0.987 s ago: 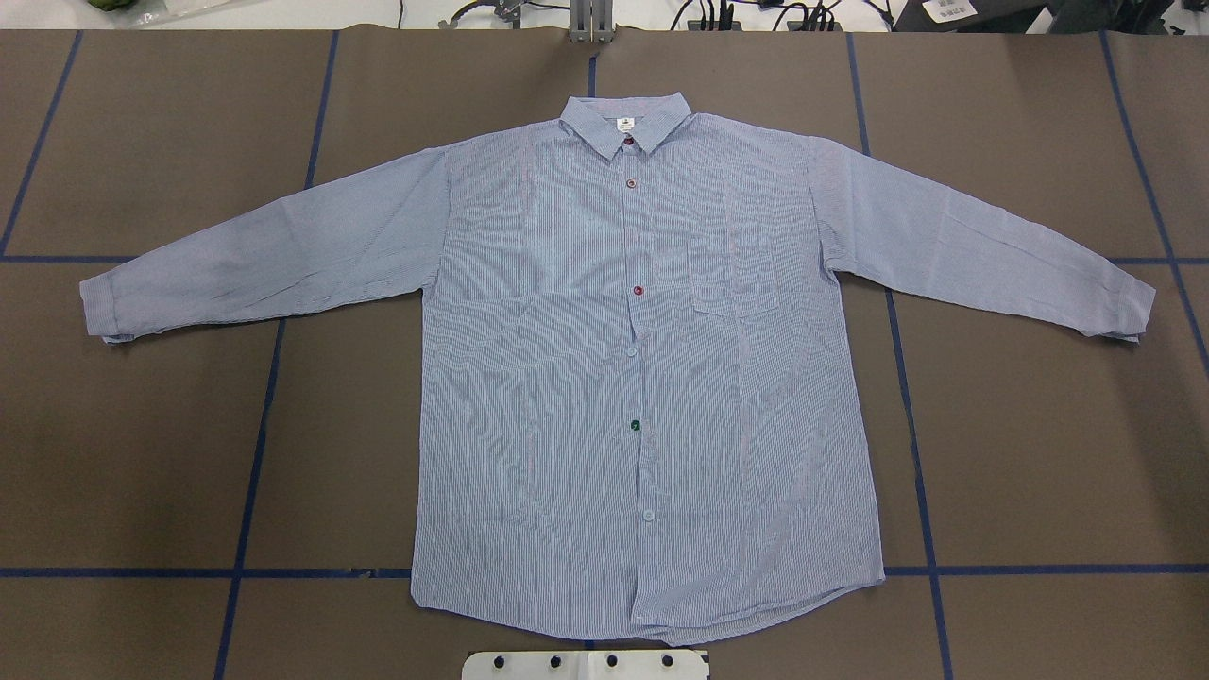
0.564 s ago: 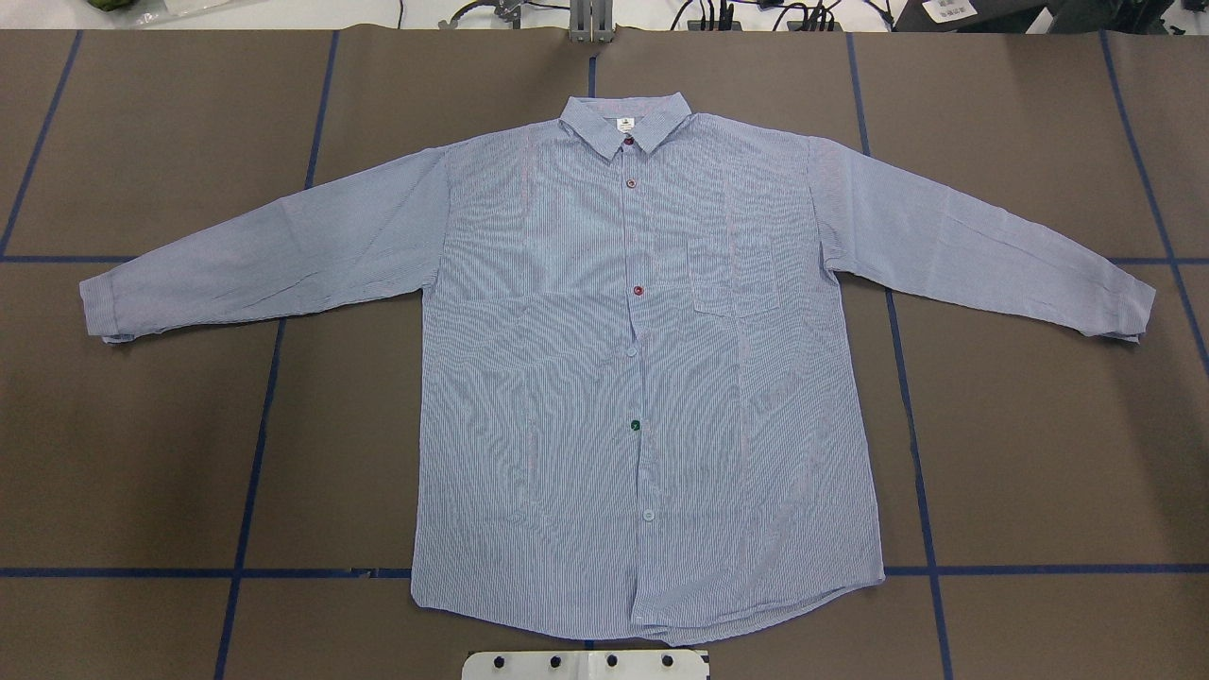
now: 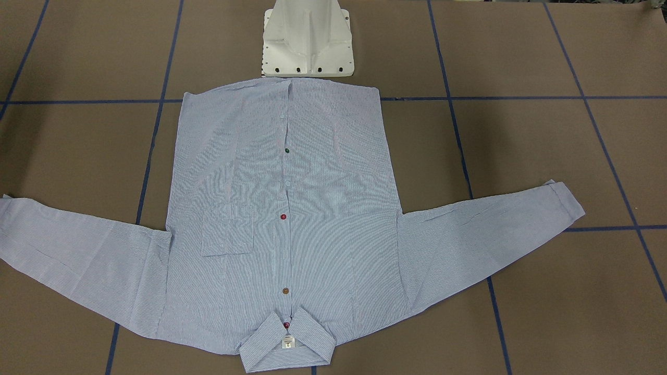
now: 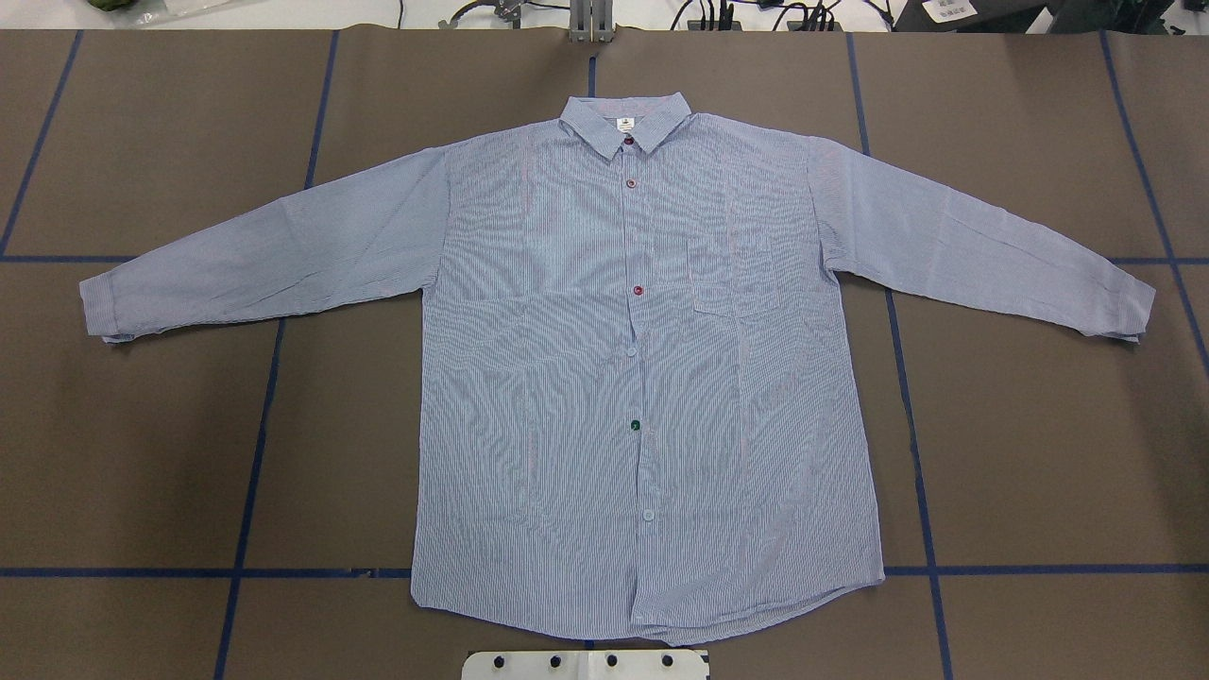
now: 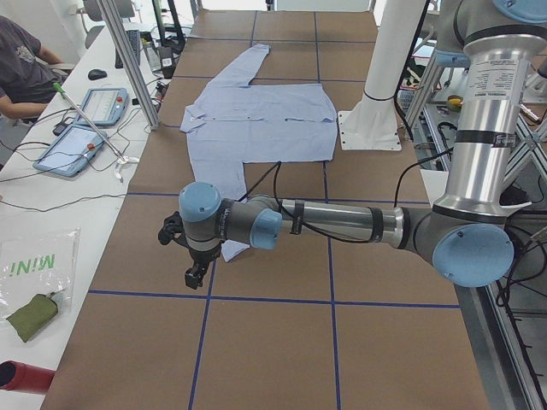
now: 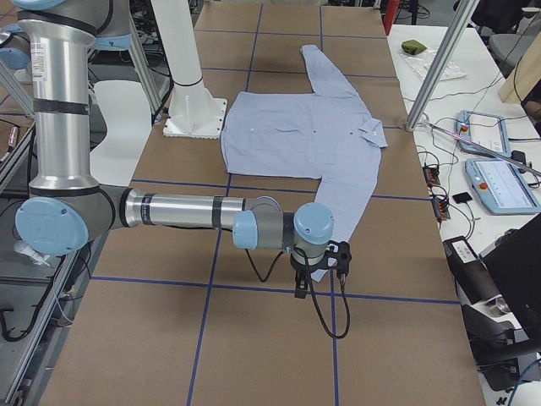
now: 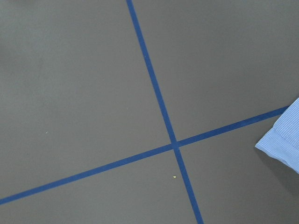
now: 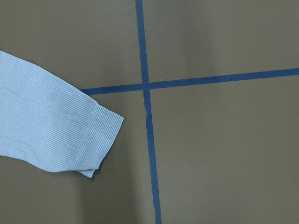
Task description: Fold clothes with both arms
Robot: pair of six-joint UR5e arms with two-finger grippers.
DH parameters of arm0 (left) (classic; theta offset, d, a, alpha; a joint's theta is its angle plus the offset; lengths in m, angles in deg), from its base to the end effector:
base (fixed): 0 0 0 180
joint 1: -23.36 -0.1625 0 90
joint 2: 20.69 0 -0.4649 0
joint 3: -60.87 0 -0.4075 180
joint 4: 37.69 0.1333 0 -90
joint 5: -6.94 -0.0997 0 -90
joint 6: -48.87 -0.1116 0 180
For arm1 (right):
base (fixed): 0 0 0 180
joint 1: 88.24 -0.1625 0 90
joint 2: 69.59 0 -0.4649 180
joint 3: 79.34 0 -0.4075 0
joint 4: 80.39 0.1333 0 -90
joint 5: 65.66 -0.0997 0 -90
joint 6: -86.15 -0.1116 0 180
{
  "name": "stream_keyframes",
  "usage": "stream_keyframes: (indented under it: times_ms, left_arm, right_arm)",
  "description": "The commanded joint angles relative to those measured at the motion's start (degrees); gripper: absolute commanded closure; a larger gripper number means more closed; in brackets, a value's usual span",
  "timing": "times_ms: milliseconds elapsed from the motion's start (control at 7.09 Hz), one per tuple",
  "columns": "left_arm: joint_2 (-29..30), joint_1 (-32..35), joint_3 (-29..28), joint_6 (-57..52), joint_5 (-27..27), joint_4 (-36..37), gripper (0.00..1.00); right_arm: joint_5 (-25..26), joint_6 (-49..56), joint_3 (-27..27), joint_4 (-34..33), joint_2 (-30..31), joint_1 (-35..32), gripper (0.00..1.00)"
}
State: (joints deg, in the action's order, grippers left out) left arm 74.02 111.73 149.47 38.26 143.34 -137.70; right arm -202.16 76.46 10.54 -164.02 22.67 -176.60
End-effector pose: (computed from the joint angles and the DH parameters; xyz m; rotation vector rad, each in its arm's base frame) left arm -0.0365 -0.5610 0.6542 0.2830 0.7892 0.2951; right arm 0.0382 -0.4949 0.7137 -0.0146 -0.8141 0.1044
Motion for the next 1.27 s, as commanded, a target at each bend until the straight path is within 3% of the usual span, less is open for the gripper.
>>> stream_keyframes:
  times_ms: [0,423,1128]
  left_arm:
    - [-0.5,0.0,0.3,0.1,4.4,-1.2,0.0]
    - [-1.0,0.0,1.0,0.6,4.4,-1.1,0.0]
    - [-1.2,0.2,1.2,0.5,4.4,-1.2,0.0]
  right_arm:
    - [-0.3,-2.3,-5.4,15.1,1.1,4.7,0.0]
    - [0.1,-20.1,-5.8,29.4,1.5,14.3,0.0]
    - [1.9,-20.2,-10.8,31.2,-0.9,17.9,0.05]
